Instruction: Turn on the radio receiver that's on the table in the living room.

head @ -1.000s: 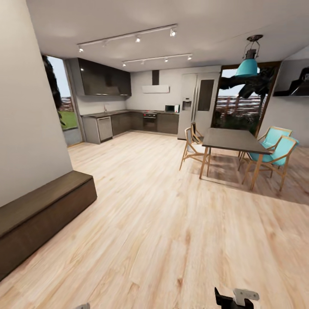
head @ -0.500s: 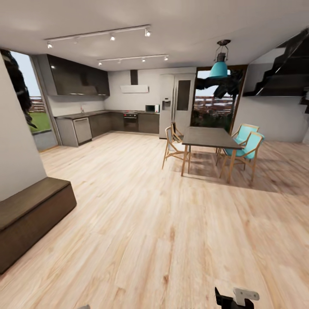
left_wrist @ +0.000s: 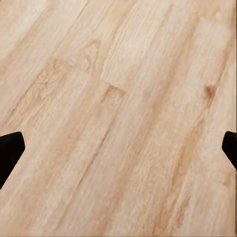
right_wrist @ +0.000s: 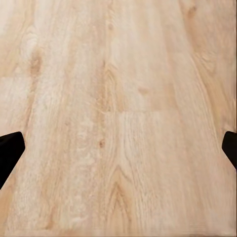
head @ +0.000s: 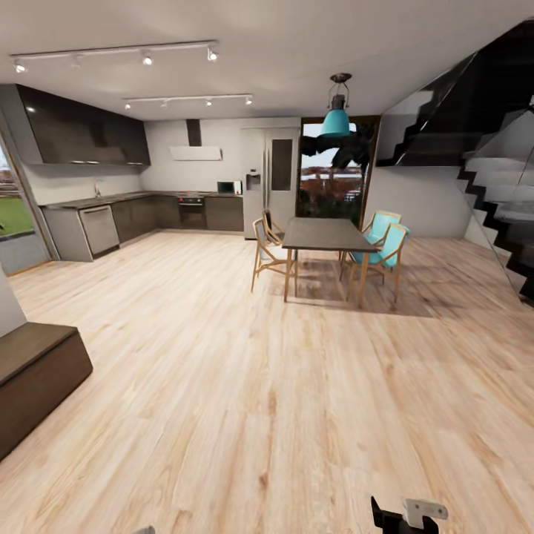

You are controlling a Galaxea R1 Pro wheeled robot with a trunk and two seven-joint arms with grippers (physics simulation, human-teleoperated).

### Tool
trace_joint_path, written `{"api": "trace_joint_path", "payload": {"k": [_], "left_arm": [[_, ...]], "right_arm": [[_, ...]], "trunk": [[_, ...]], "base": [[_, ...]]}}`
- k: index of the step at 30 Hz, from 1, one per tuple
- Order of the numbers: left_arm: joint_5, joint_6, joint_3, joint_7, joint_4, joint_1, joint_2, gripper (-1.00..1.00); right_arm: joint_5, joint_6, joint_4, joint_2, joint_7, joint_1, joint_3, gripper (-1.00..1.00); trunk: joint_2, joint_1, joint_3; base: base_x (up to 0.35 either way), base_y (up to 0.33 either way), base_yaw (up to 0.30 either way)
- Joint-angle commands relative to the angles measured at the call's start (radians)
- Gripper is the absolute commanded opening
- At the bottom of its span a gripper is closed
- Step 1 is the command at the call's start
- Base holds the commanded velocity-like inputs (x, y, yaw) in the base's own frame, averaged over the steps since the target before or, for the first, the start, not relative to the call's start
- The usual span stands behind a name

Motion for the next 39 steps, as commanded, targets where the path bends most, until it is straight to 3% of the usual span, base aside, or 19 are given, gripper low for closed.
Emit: {"api": "trace_joint_path", "payload": {"k": [1, 10, 39], "left_arm": [[0.000, 0.000, 0.000, 0.000, 0.000, 0.000, 0.001, 1.00], [0.000, -0.058, 0.000, 0.000, 0.001, 0.000, 0.001, 1.00], [0.000, -0.064, -0.002, -0.002, 0.000, 0.000, -0.002, 1.00]], "right_arm": [[0.000, 0.000, 0.000, 0.000, 0.000, 0.000, 0.001, 1.00], [-0.001, 0.000, 0.000, 0.000, 0.001, 0.000, 0.001, 1.00], [0.000, 0.000, 0.000, 0.001, -0.001, 0.000, 0.002, 1.00]], "trunk": [[0.000, 0.000, 0.000], [0.000, 0.000, 0.000], [0.000, 0.000, 0.000]], "base": [[0.000, 0.000, -0.292], [0.000, 0.000, -0.291], [0.000, 0.000, -0.289]]}}
